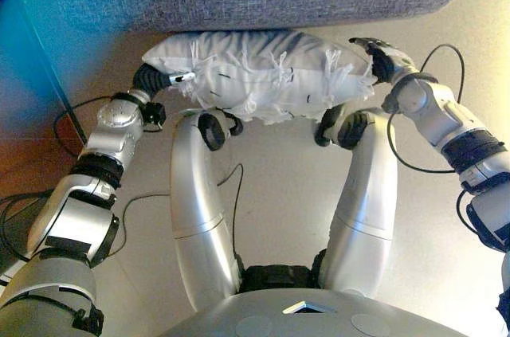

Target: Pick up the cushion and take it to the sofa

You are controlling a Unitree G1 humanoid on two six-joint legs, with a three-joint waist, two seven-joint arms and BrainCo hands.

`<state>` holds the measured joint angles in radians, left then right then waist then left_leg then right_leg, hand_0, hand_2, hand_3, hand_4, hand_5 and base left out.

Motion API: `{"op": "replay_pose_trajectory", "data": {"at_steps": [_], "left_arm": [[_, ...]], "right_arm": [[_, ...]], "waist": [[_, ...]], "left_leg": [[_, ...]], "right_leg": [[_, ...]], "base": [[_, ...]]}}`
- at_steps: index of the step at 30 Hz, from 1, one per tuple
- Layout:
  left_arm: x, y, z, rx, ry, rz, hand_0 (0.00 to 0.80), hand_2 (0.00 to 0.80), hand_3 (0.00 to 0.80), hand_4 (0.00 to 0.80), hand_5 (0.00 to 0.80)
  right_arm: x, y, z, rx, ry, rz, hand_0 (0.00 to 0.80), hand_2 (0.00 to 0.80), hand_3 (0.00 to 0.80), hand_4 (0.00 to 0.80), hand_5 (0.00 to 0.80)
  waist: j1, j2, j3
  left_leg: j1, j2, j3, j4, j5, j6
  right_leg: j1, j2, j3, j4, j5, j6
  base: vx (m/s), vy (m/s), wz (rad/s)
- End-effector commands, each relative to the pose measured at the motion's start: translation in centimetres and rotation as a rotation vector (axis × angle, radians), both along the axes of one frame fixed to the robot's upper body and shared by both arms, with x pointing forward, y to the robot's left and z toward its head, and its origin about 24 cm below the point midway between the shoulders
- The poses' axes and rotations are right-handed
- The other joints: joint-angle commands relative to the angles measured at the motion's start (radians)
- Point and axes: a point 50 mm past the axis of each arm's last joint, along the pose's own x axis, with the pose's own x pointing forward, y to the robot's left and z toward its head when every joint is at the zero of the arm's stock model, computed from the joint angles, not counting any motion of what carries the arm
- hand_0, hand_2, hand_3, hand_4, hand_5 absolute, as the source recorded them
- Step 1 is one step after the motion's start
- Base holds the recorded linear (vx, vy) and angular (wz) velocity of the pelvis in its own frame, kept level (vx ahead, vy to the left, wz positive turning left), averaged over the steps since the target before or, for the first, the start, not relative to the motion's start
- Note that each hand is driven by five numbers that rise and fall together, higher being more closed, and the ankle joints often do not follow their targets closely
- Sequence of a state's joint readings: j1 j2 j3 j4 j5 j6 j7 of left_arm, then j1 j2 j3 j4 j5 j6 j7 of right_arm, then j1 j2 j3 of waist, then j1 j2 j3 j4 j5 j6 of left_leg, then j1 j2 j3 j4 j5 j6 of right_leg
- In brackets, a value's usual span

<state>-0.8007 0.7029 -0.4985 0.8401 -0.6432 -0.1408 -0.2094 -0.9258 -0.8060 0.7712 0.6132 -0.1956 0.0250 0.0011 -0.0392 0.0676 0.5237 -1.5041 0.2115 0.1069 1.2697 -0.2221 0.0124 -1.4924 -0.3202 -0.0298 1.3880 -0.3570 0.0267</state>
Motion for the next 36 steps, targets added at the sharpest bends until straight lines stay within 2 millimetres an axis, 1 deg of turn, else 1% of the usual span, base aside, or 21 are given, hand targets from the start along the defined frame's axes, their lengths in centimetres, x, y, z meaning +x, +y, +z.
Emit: {"op": "replay_pose_trajectory", "data": {"at_steps": [1,5,8,12,13,14,15,16,17,18,22,28,32,34,36], "left_arm": [[0.4,-0.3,1.8,-0.024,-0.038,-0.054,0.000,0.000,0.000,0.000,0.000],[0.6,-1.7,2.3,-0.043,-0.062,-0.128,0.000,0.000,0.000,0.000,0.000],[0.7,-2.8,2.4,-0.032,-0.087,-0.171,0.000,0.000,0.000,0.000,0.000],[0.8,-4.3,3.1,-0.058,-0.126,-0.222,0.000,0.000,0.000,0.000,0.000],[0.8,-4.6,3.2,-0.057,-0.132,-0.238,0.000,0.000,0.000,0.000,0.000],[0.7,-5.0,3.1,-0.055,-0.137,-0.257,0.000,0.000,0.000,0.000,0.000],[0.7,-5.6,3.1,-0.055,-0.139,-0.275,0.254,0.254,0.254,0.254,0.254],[0.7,-5.9,3.1,-0.056,-0.140,-0.286,0.502,0.502,0.502,0.502,0.502],[0.7,-6.1,3.0,-0.060,-0.141,-0.292,0.618,0.618,0.618,0.618,0.618],[0.7,-6.4,3.0,-0.066,-0.141,-0.296,0.800,0.800,0.800,0.800,0.800],[0.6,-7.1,2.6,-0.084,-0.137,-0.298,0.800,0.800,0.800,0.800,0.800],[0.3,-6.9,2.2,-0.115,-0.130,-0.289,0.800,0.800,0.800,0.800,0.800],[0.1,-6.6,2.0,-0.206,-0.161,-0.264,0.800,0.800,0.800,0.800,0.800],[-0.2,-6.4,1.9,-0.299,-0.199,-0.249,0.800,0.800,0.800,0.800,0.800],[-0.6,-6.4,1.6,-0.339,-0.232,-0.232,0.800,0.800,0.800,0.800,0.800]], "right_arm": [[-0.1,1.1,1.3,-0.061,-0.017,0.078,0.000,0.000,0.000,0.000,0.000],[-0.1,1.9,1.3,-0.039,-0.013,0.125,0.000,0.000,0.000,0.000,0.000],[-0.1,3.1,1.2,-0.027,-0.002,0.175,0.000,0.000,0.000,0.000,0.000],[-0.3,4.6,1.2,0.040,-0.002,0.224,0.000,0.000,0.000,0.000,0.000],[-0.3,4.9,1.2,0.066,0.002,0.227,0.151,0.151,0.151,0.151,0.151],[-0.4,5.1,1.0,0.110,0.009,0.229,0.587,0.587,0.587,0.587,0.587],[-0.4,5.5,0.8,0.163,0.022,0.231,0.800,0.800,0.800,0.800,0.800],[-0.4,5.7,0.7,0.205,0.031,0.232,0.800,0.800,0.800,0.800,0.800],[-0.4,5.9,0.6,0.233,0.037,0.231,0.800,0.800,0.800,0.800,0.800],[-0.4,6.2,0.3,0.262,0.042,0.230,0.800,0.800,0.800,0.800,0.800],[-0.6,6.9,-0.4,0.335,0.058,0.230,0.800,0.800,0.800,0.800,0.800],[-0.9,6.6,-1.5,0.419,0.106,0.193,0.800,0.800,0.800,0.800,0.800],[-1.0,6.0,-2.3,0.517,0.114,0.143,0.800,0.800,0.800,0.800,0.800],[-1.2,5.6,-2.8,0.583,0.102,0.118,0.800,0.800,0.800,0.800,0.800],[-1.5,5.5,-3.5,0.625,0.087,0.106,0.800,0.800,0.800,0.800,0.800]], "waist": [[-0.018,0.015,-0.004],[-0.017,0.018,-0.004],[-0.014,0.020,-0.004],[-0.015,0.020,-0.004],[-0.015,0.021,-0.004],[-0.014,0.022,-0.004],[-0.014,0.024,-0.004],[-0.014,0.024,-0.004],[-0.014,0.026,-0.004],[-0.014,0.027,-0.004],[-0.016,0.030,-0.004],[-0.013,0.032,-0.004],[-0.010,0.026,-0.004],[-0.009,0.021,-0.004],[-0.007,0.017,-0.004]], "left_leg": [[0.051,0.037,-0.019,0.059,-0.132,-0.063],[0.047,0.043,-0.013,0.067,-0.137,-0.061],[0.047,0.043,-0.012,0.072,-0.140,-0.062],[0.039,0.047,-0.011,0.082,-0.142,-0.062],[0.039,0.048,-0.010,0.083,-0.142,-0.062],[0.039,0.049,-0.009,0.084,-0.142,-0.063],[0.038,0.049,-0.008,0.086,-0.142,-0.064],[0.039,0.049,-0.008,0.085,-0.142,-0.065],[0.038,0.048,-0.007,0.088,-0.142,-0.065],[0.037,0.048,-0.006,0.089,-0.142,-0.066],[0.036,0.052,-0.006,0.094,-0.141,-0.069],[0.043,0.058,-0.007,0.091,-0.134,-0.074],[0.055,0.063,-0.012,0.077,-0.127,-0.081],[0.072,0.064,-0.015,0.049,-0.119,-0.088],[0.098,0.064,-0.015,0.014,-0.111,-0.094]], "right_leg": [[0.017,-0.023,0.070,-0.117,0.088,0.025],[0.012,-0.034,0.072,-0.112,0.089,0.028],[0.012,-0.041,0.071,-0.114,0.094,0.031],[0.007,-0.042,0.074,-0.110,0.096,0.034],[0.007,-0.043,0.074,-0.110,0.096,0.034],[0.006,-0.045,0.075,-0.109,0.097,0.035],[0.006,-0.046,0.076,-0.109,0.097,0.036],[0.006,-0.046,0.077,-0.110,0.098,0.037],[0.005,-0.046,0.078,-0.108,0.098,0.037],[0.004,-0.045,0.079,-0.107,0.099,0.038],[0.003,-0.045,0.083,-0.101,0.097,0.038],[0.011,-0.055,0.080,-0.103,0.102,0.040],[0.023,-0.057,0.075,-0.118,0.110,0.042],[0.040,-0.054,0.070,-0.145,0.122,0.046],[0.065,-0.048,0.063,-0.178,0.133,0.050]], "base": [[0.033,0.025,-0.01],[0.033,0.020,0.00],[0.036,0.013,0.01],[0.025,0.008,0.00],[0.031,0.007,-0.01],[0.032,0.003,0.00],[0.034,0.005,0.00],[0.033,0.004,0.01],[0.034,0.005,0.00],[0.034,0.004,0.00],[0.008,0.000,0.00],[0.009,-0.006,0.02],[0.001,-0.008,0.00],[-0.007,-0.045,-0.01],[-0.013,-0.035,-0.02]]}}
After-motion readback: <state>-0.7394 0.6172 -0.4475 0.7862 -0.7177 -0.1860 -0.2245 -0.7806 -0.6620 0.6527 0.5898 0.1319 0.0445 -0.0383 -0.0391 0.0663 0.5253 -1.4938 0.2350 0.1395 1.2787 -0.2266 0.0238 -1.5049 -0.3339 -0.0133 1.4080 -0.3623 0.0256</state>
